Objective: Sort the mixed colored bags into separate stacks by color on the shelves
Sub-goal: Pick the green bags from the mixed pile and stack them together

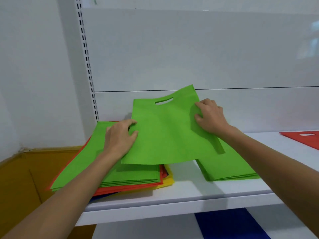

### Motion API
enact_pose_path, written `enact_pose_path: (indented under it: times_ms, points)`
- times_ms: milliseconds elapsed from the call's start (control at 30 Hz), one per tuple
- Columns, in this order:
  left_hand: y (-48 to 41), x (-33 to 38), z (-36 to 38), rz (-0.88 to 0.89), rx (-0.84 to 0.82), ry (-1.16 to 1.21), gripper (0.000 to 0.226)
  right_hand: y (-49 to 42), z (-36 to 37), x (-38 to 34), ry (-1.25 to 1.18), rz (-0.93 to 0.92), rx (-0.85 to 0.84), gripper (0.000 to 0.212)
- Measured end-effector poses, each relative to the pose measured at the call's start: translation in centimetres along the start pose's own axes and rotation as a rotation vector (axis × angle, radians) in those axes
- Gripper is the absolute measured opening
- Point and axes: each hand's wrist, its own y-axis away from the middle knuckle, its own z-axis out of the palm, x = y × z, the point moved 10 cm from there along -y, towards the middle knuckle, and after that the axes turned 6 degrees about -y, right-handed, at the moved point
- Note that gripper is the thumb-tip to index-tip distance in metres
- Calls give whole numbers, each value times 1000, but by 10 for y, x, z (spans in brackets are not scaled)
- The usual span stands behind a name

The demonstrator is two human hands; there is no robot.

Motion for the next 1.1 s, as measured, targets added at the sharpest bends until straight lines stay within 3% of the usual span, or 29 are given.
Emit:
enact_pose_path:
  times_ms: [333, 600, 867, 1100]
  points:
    - [-19, 115, 52, 87, 19, 50, 27, 0, -52, 126, 34, 103, -16, 50]
    - [-3, 175, 87, 41, -22, 39, 30, 12, -58, 197, 57, 129, -48, 48]
    - [22, 187, 119, -20, -84, 7, 27, 23, -28, 233, -5, 153, -135, 41]
    - [50, 168, 163, -137, -240, -90, 28, 44, 35, 249, 20, 162, -326, 36]
